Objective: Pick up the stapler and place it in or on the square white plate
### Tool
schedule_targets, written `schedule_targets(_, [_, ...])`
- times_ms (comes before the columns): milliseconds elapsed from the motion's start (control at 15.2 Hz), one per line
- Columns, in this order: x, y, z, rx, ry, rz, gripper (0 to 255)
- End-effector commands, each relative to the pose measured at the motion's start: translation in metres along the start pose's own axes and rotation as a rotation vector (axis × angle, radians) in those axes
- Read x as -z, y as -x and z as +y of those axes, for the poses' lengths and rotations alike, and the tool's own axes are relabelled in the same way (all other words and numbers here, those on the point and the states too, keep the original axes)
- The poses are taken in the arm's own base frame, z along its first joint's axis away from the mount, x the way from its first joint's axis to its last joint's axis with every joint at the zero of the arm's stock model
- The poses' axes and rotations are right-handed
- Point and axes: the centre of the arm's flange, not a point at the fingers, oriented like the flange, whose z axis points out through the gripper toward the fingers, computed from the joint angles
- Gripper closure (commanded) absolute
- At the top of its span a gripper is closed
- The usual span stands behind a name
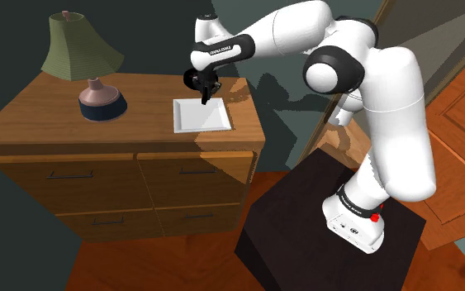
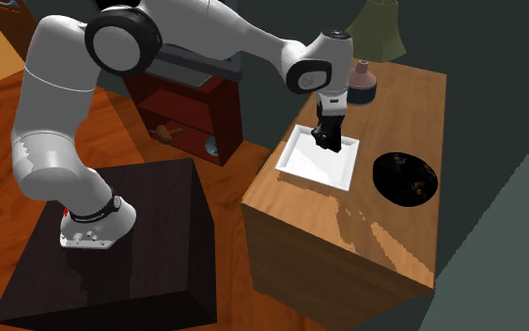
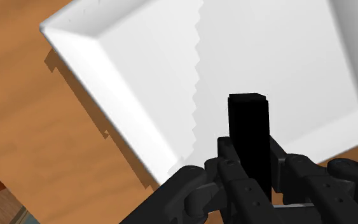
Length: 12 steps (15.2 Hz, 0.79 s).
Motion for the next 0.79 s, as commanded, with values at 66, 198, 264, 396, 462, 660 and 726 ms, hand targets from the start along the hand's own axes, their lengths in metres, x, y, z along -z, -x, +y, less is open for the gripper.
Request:
schedule_targets(66, [0.002, 0.024, -0.019, -0.001, 0.000, 0.000, 255])
schedule_targets(198, [-0.008, 0.025, -0.018, -0.001, 0.000, 0.000, 255])
schedule_targets(264, [-0.014, 0.026, -0.018, -0.001, 0.000, 0.000, 255])
schedule_targets(396, [-0.024, 0.027, -0.018, -0.001, 0.000, 0.000, 255])
schedule_targets(462, [-0.029, 0.028, -0.017, -0.001, 0.000, 0.000, 255])
schedule_targets(660, [-0.045, 0.030, -0.017, -0.001, 0.000, 0.000, 255])
schedule_targets(726, [-0.054, 0.031, -0.016, -0.001, 0.000, 0.000, 255])
